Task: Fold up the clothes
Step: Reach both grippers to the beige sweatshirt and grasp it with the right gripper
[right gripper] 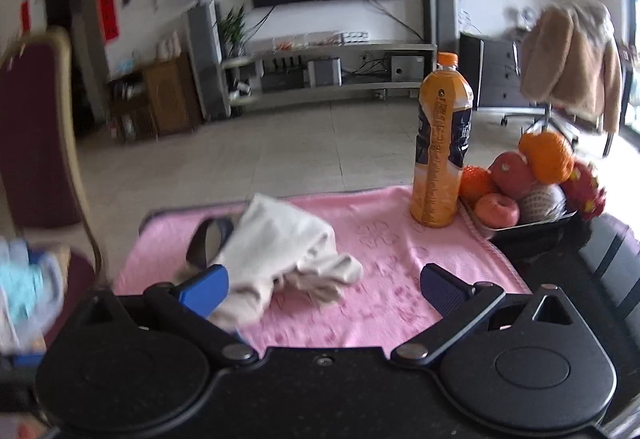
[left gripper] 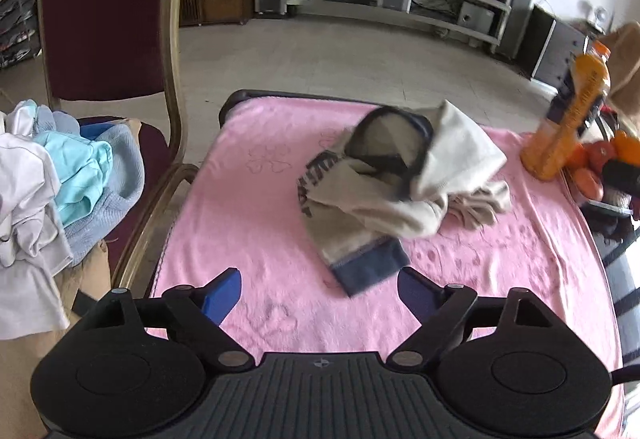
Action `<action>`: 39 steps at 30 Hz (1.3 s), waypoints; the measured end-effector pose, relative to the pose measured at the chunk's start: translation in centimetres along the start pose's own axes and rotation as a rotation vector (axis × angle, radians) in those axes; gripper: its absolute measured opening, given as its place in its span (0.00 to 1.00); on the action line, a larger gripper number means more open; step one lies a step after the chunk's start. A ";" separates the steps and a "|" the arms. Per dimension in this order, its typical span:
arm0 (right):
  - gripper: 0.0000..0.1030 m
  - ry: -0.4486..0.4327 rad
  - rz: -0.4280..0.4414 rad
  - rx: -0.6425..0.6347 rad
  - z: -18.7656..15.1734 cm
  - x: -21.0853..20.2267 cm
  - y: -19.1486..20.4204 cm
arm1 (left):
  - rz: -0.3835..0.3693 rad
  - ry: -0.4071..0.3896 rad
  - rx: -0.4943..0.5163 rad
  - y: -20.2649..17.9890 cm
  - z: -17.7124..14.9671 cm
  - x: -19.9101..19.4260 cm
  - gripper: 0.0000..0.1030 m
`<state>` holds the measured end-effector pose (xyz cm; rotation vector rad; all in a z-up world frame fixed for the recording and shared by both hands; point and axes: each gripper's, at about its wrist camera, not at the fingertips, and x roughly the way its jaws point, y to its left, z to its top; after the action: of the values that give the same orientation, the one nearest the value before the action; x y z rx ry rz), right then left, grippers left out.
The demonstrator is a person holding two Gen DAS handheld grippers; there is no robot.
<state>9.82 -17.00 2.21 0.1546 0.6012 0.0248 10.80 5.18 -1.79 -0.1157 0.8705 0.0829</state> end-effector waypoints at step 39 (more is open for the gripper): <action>0.06 0.142 0.305 0.731 0.3 8.6 -7.7 | -0.083 -0.072 -0.025 4.6 0.0 1.4 0.63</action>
<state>16.88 -24.02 -3.54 0.9592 0.7027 0.1112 11.18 9.79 -3.20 -0.1711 0.7917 0.0203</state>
